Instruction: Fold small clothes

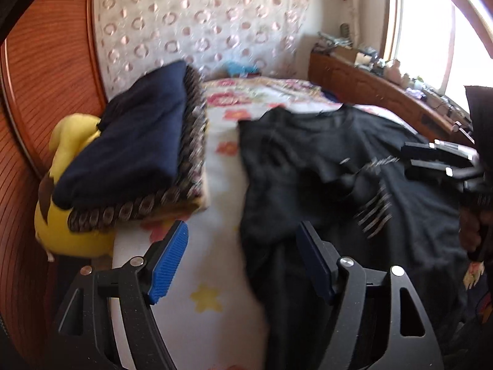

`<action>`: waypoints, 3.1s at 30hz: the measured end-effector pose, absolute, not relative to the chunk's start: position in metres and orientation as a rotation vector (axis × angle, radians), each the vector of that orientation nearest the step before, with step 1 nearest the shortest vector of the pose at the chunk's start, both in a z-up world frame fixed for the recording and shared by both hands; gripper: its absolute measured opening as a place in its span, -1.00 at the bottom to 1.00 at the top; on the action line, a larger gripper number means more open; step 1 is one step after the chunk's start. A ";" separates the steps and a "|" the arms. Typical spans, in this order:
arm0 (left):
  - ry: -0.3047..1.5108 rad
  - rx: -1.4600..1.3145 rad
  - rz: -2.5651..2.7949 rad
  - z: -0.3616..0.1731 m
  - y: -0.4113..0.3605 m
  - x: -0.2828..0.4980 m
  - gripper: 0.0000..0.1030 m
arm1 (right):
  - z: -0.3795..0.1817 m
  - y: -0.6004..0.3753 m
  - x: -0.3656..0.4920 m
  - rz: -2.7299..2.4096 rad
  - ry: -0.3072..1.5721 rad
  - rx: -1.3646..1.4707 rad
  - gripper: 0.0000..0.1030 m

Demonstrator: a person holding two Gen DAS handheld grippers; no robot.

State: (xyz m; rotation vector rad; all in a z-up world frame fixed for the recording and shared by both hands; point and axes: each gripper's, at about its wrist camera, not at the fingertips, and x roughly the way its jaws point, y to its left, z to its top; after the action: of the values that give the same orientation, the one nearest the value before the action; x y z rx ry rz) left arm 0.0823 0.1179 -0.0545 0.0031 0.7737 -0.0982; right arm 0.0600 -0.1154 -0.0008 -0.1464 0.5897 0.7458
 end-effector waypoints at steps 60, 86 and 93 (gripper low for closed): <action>0.917 0.012 -0.206 -0.074 0.084 0.181 -0.39 | -0.033 -0.147 0.095 0.498 0.761 -0.260 0.06; 0.732 0.091 -0.335 -0.032 0.034 0.046 -0.85 | -0.034 -0.150 0.095 0.501 0.765 -0.258 0.28; 0.736 0.031 -0.338 -0.036 0.049 0.015 -0.84 | -0.034 -0.150 0.095 0.500 0.764 -0.259 0.30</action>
State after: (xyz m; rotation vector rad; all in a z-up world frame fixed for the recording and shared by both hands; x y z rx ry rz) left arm 0.0151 0.0486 -0.0359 0.0309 0.7359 -0.3384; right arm 0.0950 -0.1501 -0.0342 -0.2594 0.7641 0.5002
